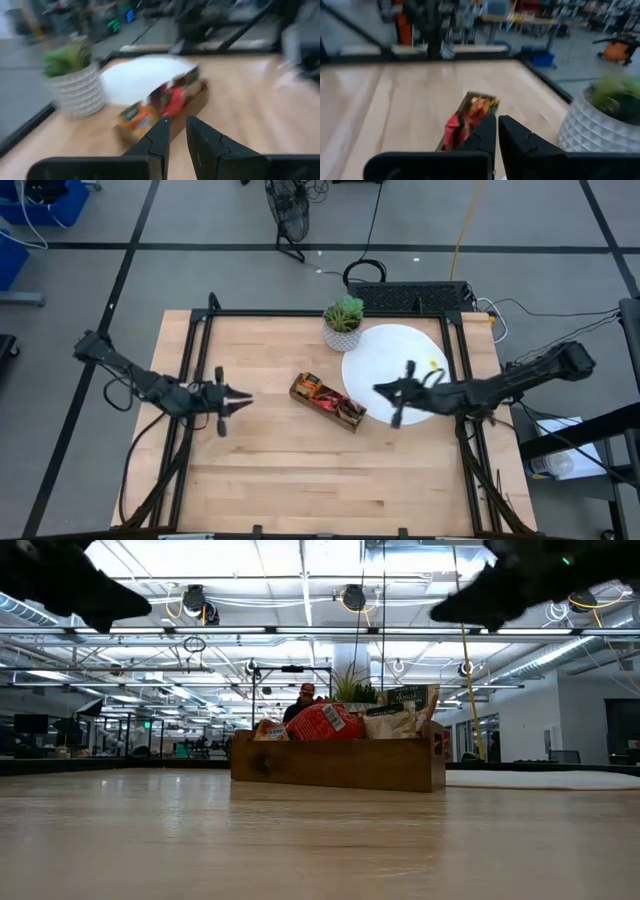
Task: Pick & Place Tea
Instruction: Return to home position
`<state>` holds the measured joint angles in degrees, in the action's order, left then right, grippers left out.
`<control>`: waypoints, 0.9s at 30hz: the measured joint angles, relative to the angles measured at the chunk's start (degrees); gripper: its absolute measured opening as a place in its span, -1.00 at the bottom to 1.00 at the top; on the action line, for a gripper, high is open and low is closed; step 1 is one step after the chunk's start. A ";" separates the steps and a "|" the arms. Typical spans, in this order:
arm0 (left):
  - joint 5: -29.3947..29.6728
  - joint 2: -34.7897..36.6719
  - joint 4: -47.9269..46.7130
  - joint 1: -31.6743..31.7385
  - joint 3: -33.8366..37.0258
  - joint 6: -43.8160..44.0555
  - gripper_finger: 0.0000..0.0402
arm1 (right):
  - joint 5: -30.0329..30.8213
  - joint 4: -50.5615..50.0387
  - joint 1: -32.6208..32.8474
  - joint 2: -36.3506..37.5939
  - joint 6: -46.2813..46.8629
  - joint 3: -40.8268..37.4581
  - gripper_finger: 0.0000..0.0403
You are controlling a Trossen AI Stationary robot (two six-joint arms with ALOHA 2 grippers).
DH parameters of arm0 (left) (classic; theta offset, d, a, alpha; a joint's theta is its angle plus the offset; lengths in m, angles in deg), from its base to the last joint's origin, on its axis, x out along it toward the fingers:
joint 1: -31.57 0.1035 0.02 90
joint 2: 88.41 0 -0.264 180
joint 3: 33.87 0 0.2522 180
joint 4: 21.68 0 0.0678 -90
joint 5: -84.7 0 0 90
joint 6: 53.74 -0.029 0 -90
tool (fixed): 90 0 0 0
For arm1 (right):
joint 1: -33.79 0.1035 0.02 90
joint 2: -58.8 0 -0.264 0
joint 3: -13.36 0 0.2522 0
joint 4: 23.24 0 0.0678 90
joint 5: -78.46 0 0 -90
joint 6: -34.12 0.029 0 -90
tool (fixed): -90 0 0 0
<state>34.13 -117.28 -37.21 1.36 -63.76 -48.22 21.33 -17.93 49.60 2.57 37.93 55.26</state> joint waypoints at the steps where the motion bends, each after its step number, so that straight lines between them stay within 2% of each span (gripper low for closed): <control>1: -2.30 2.18 2.29 0.50 1.69 -0.82 -0.65 | -0.03 2.97 -0.08 2.98 0.10 -3.47 -0.96; 6: -6.45 12.40 1.39 2.83 5.30 -3.12 -0.65 | -5.60 15.58 0.07 14.84 0.00 -16.29 -0.96; 10: -12.06 20.41 -4.31 4.68 5.46 -4.36 -0.65 | -7.89 18.30 0.05 20.77 -0.45 -21.86 -0.97; 13: -12.48 27.91 -9.43 6.51 5.44 -5.23 -0.65 | -8.48 18.78 0.05 23.86 -1.19 -24.39 -0.97; 15: -12.85 28.55 -11.99 7.96 5.13 -5.10 -0.65 | -9.18 20.23 0.06 25.44 -1.65 -25.65 -0.97; 21: -23.48 28.44 -15.05 11.48 6.06 -3.96 -0.65 | -13.66 19.34 0.22 26.60 -3.41 -26.93 -0.97; 27: -25.18 28.58 -16.28 14.55 5.90 -3.50 -0.65 | -13.17 15.93 1.72 29.27 -9.70 -27.02 -0.97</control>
<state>8.95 -88.70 -53.48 15.91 -57.87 -51.72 8.17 -2.00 51.32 31.84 28.22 28.25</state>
